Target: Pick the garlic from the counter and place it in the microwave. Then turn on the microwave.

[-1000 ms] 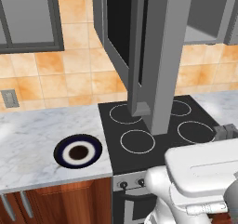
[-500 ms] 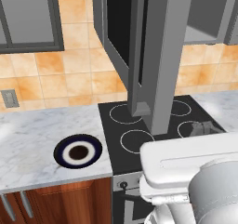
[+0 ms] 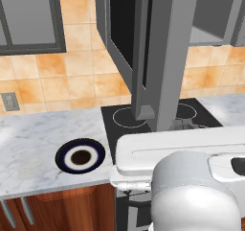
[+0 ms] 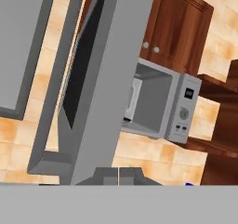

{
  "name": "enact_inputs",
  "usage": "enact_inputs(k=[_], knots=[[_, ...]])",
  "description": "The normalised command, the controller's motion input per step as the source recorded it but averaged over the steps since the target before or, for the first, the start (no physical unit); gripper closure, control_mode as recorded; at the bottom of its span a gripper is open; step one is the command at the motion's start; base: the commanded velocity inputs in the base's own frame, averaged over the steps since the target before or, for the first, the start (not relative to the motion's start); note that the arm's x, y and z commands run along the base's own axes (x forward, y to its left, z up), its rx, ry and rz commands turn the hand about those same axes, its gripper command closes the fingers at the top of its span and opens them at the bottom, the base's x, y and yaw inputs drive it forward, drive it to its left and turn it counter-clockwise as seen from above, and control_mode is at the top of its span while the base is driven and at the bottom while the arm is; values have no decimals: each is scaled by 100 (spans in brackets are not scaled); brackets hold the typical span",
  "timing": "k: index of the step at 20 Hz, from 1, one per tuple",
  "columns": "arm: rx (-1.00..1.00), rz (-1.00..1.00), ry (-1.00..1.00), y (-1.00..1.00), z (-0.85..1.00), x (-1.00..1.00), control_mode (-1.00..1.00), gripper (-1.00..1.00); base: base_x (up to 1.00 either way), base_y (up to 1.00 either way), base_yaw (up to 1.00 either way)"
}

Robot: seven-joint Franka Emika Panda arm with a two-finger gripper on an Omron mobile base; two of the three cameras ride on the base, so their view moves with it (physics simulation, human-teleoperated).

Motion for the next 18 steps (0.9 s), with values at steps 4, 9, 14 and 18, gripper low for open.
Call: enact_inputs(k=[4, 9, 14, 18], knots=[[0, -8, -1, 18, -4, 22, -100, 100, 0, 0, 0], [-2, -8, -4, 21, -12, 21, -100, 100, 0, 0, 0], [-1, -8, -6, 26, -5, 14, -100, 100, 0, 0, 0], [0, -8, -4, 22, -1, 19, -100, 100, 0, 0, 0]])
